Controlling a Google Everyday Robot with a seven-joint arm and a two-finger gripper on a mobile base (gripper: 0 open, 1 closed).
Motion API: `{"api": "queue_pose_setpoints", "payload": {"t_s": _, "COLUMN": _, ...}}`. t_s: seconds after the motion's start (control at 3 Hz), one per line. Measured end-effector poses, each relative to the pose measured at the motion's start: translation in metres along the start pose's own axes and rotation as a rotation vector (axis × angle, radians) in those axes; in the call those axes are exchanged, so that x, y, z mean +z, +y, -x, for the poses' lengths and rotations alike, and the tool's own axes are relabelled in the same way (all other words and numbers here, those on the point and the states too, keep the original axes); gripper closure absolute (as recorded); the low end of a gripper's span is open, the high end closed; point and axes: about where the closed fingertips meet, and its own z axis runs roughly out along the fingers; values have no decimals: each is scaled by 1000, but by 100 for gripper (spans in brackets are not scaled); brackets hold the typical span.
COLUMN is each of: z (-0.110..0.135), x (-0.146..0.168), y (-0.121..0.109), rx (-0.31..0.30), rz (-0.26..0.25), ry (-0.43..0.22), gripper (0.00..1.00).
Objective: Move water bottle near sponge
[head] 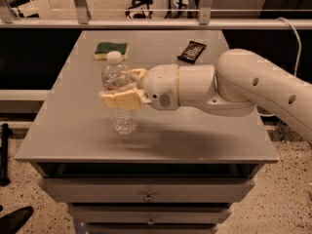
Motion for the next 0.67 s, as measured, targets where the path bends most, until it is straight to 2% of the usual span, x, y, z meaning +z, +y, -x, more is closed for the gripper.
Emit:
{"api": "queue_pose_setpoints", "payload": {"t_s": 0.33, "z": 0, "x": 0, "y": 0, "rx": -1, "rz": 0, "ry": 0, "gripper": 100}}
{"api": "queue_pose_setpoints", "payload": {"t_s": 0.67, "z": 22, "x": -5, "y": -16, "rx": -86, "rz": -34, "ry": -27, "gripper": 100}}
